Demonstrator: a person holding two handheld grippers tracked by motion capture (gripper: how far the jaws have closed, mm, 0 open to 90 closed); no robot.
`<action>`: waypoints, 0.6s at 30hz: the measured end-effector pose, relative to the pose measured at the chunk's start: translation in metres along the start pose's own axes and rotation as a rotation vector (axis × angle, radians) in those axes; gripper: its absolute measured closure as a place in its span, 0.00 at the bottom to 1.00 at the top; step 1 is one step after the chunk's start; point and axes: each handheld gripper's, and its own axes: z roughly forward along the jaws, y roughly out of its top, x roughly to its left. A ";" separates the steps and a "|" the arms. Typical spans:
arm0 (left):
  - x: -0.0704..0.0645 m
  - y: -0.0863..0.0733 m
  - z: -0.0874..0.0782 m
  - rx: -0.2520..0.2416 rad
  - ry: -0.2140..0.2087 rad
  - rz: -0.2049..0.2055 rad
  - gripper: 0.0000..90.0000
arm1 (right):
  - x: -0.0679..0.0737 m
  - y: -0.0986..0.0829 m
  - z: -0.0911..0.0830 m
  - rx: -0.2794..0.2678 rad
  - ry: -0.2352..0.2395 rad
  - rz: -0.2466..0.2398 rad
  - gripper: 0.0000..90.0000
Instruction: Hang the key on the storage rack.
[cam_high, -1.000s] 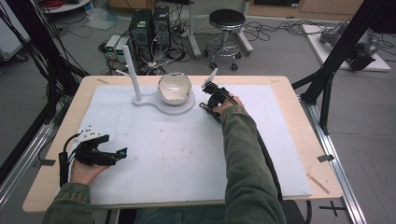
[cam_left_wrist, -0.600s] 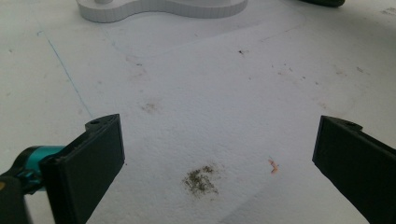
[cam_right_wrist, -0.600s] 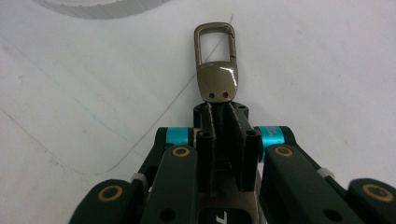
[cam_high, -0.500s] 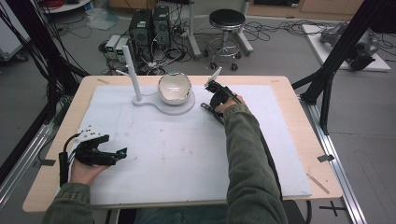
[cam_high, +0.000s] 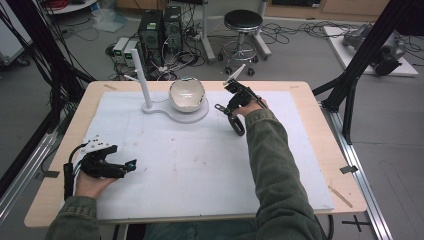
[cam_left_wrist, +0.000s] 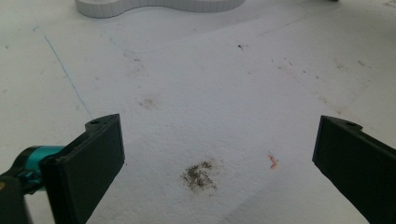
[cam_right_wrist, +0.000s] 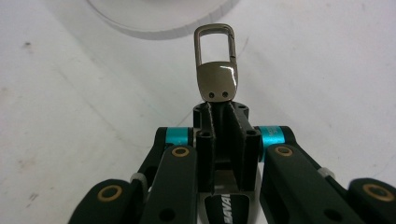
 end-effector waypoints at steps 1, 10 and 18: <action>0.000 0.000 0.000 0.000 0.000 0.000 0.03 | 0.001 -0.001 -0.003 -0.006 0.004 -0.007 0.91; 0.000 0.000 0.000 -0.003 -0.004 -0.002 0.03 | 0.005 -0.004 -0.022 -0.021 0.008 -0.009 0.91; 0.000 0.000 0.001 0.001 -0.012 -0.004 0.03 | 0.011 -0.005 -0.035 -0.056 0.027 -0.017 0.91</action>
